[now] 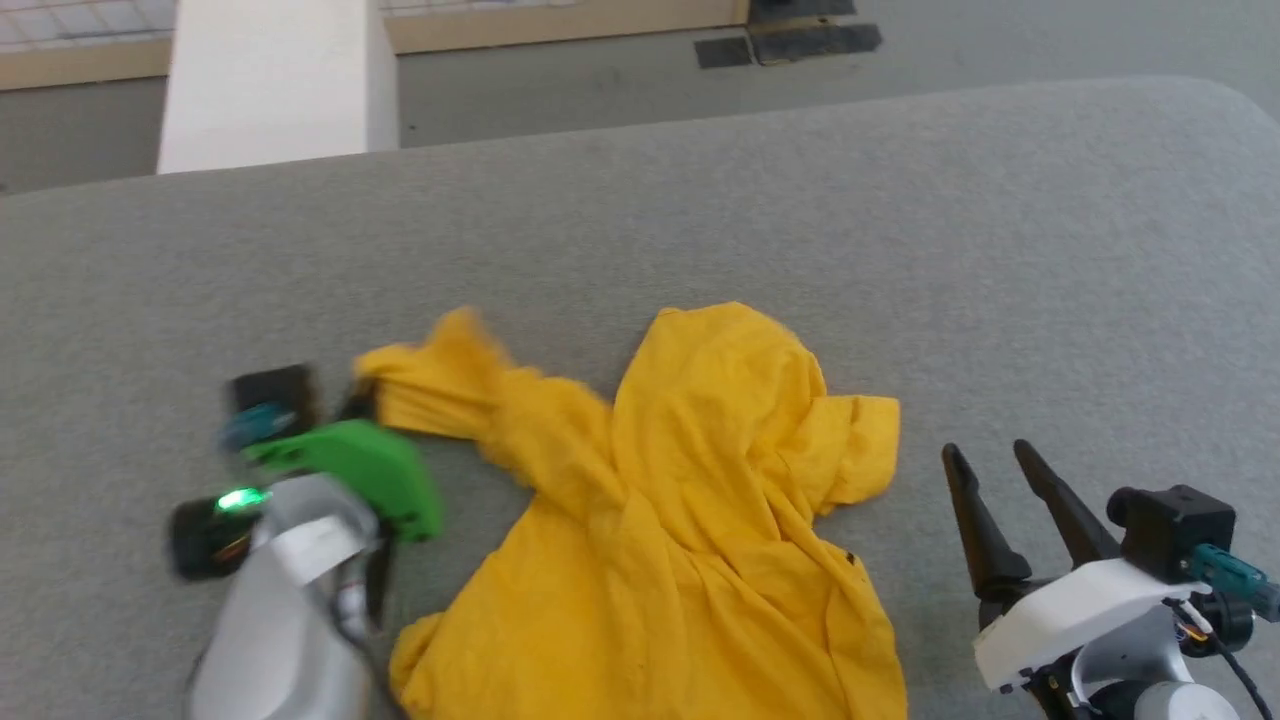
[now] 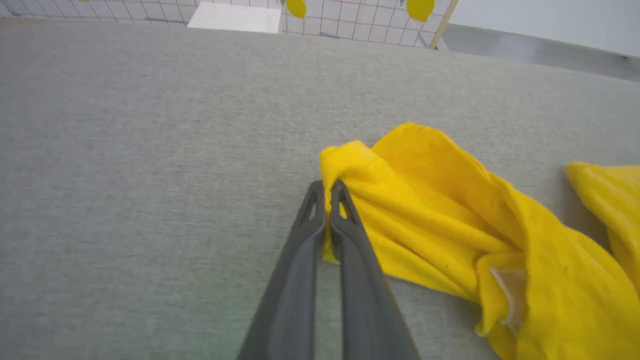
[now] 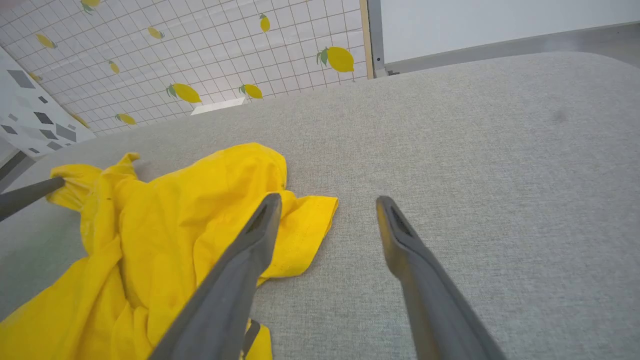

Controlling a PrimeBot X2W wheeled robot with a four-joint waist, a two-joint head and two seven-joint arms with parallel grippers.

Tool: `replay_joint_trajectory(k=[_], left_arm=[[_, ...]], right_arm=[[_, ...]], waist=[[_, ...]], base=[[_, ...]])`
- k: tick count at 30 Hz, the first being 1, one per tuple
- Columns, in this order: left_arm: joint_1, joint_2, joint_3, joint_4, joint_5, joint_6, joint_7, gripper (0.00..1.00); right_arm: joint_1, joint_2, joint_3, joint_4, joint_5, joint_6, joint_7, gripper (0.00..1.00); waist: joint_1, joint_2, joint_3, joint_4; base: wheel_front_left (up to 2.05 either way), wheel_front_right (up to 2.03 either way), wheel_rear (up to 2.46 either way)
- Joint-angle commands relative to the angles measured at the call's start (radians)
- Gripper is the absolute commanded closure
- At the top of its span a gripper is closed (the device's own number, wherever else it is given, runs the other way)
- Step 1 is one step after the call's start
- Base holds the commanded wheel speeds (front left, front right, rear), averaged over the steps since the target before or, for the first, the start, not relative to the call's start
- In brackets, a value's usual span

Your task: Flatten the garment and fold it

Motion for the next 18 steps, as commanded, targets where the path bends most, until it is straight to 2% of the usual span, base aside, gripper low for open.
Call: replay_joint_trajectory(k=[1,7,8,9,10,11,18], left_arm=[[0.034,0.022,0.031,-0.020,-0.012,0.018,-0.031,1.00],[0.152,0.048,0.135,-0.064,-0.052,0.083,-0.083,1.00],[0.168,0.046,0.149,-0.070,-0.058,0.092,-0.095,0.97],[0.181,0.045,0.156,-0.071,-0.063,0.096,-0.104,0.58],[0.195,0.043,0.163,-0.068,-0.070,0.094,-0.114,0.12],[0.204,0.040,0.170,-0.065,-0.076,0.094,-0.126,0.00],[0.262,0.005,0.176,-0.084,-0.086,0.076,-0.292,0.00]], right_arm=[[-0.013,0.002,-0.002,-0.003,-0.008,-0.001,0.000,0.00],[-0.008,0.002,-0.031,0.007,-0.019,-0.001,0.041,0.00],[-0.005,0.002,-0.040,0.012,-0.022,-0.001,0.056,0.00],[-0.003,0.002,-0.046,0.016,-0.026,-0.001,0.067,0.00],[-0.001,0.002,-0.055,0.021,-0.032,-0.001,0.081,0.00],[0.001,0.002,-0.060,0.026,-0.036,-0.001,0.092,0.00],[0.005,0.002,-0.115,0.064,-0.040,-0.001,0.158,0.00]], waist=[[0.0000,0.0000,-0.024,0.046],[0.0000,0.0000,-0.049,0.117],[0.0000,0.0000,-0.053,0.128],[0.0000,0.0000,-0.057,0.137],[0.0000,0.0000,-0.060,0.146],[0.0000,0.0000,-0.065,0.154],[0.0000,0.0000,-0.092,0.197]], base=[[0.00,0.00,0.00],[0.00,0.00,0.00],[0.00,0.00,0.00],[0.00,0.00,0.00],[0.00,0.00,0.00],[0.00,0.00,0.00],[0.00,0.00,0.00]])
